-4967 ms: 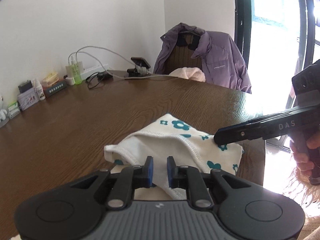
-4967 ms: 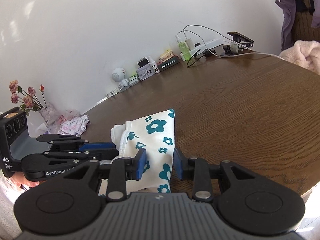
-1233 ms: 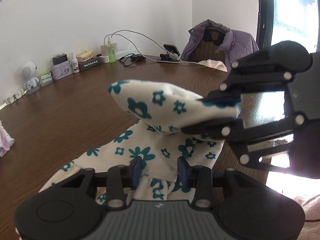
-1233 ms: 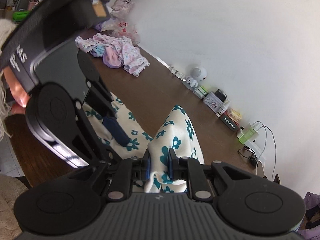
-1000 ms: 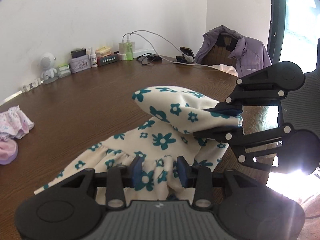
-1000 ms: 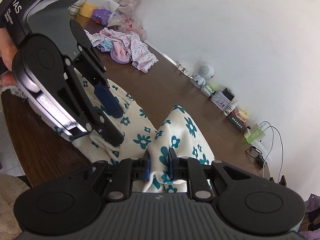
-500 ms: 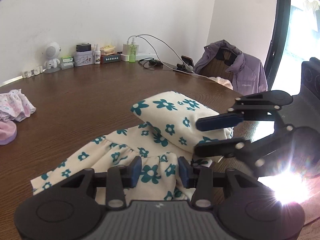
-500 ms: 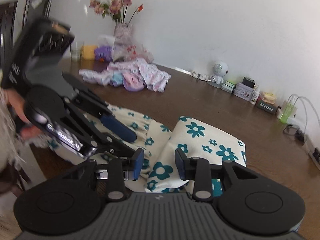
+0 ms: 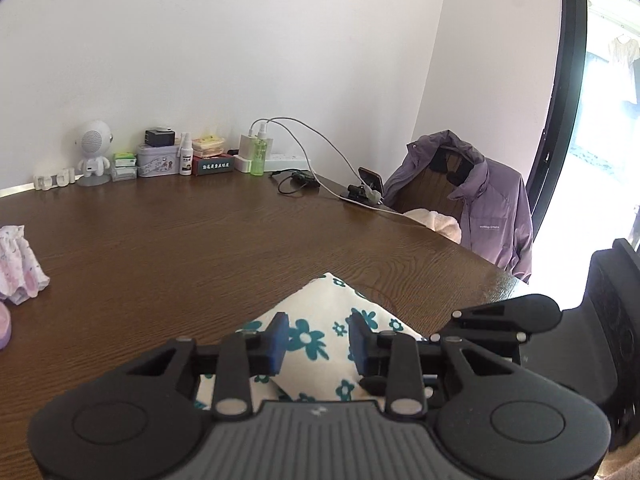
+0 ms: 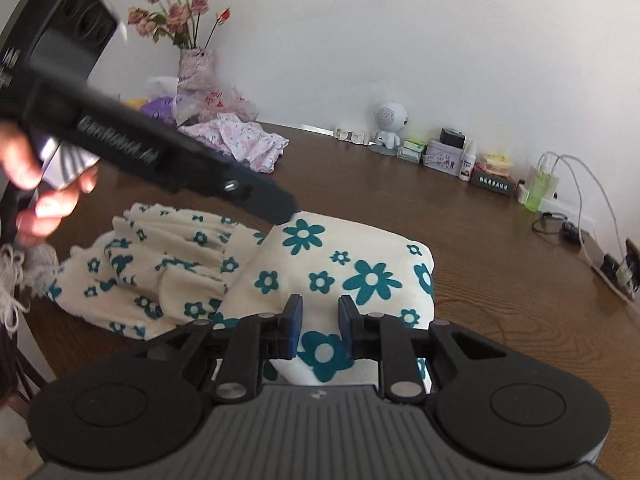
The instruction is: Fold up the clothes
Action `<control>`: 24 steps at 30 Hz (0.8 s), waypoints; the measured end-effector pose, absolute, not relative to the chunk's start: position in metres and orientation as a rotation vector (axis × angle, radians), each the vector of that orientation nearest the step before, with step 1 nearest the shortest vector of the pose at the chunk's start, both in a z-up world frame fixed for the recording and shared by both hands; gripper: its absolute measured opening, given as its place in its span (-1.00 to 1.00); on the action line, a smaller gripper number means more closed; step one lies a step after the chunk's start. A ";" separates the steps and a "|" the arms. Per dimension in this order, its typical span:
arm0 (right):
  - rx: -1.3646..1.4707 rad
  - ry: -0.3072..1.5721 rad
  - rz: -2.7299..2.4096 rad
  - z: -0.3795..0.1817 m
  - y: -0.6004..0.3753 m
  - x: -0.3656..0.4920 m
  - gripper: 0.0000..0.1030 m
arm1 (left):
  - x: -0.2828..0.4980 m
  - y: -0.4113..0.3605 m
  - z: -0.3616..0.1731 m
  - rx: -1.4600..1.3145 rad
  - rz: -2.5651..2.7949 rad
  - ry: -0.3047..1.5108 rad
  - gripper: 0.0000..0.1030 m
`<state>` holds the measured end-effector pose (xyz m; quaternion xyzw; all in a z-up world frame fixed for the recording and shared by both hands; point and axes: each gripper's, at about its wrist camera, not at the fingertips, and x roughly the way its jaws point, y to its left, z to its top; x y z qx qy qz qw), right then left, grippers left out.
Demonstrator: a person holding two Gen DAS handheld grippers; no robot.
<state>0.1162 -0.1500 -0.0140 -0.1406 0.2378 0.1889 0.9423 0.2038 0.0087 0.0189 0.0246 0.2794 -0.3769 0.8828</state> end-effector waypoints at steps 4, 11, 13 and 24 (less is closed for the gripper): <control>-0.412 0.431 0.364 -0.020 -0.134 0.106 -0.60 | 0.218 -0.008 -0.002 0.112 -0.739 0.638 -0.42; -0.287 0.456 0.397 -0.008 -0.161 0.105 -0.56 | 0.229 0.003 -0.020 0.048 -0.732 0.677 -0.37; -0.285 0.482 0.402 -0.015 -0.161 0.110 -0.54 | 0.227 0.002 -0.022 0.062 -0.726 0.672 -0.37; 0.086 0.519 0.417 0.014 -0.235 0.126 -0.10 | 0.193 0.010 0.012 0.118 -0.770 0.566 -0.17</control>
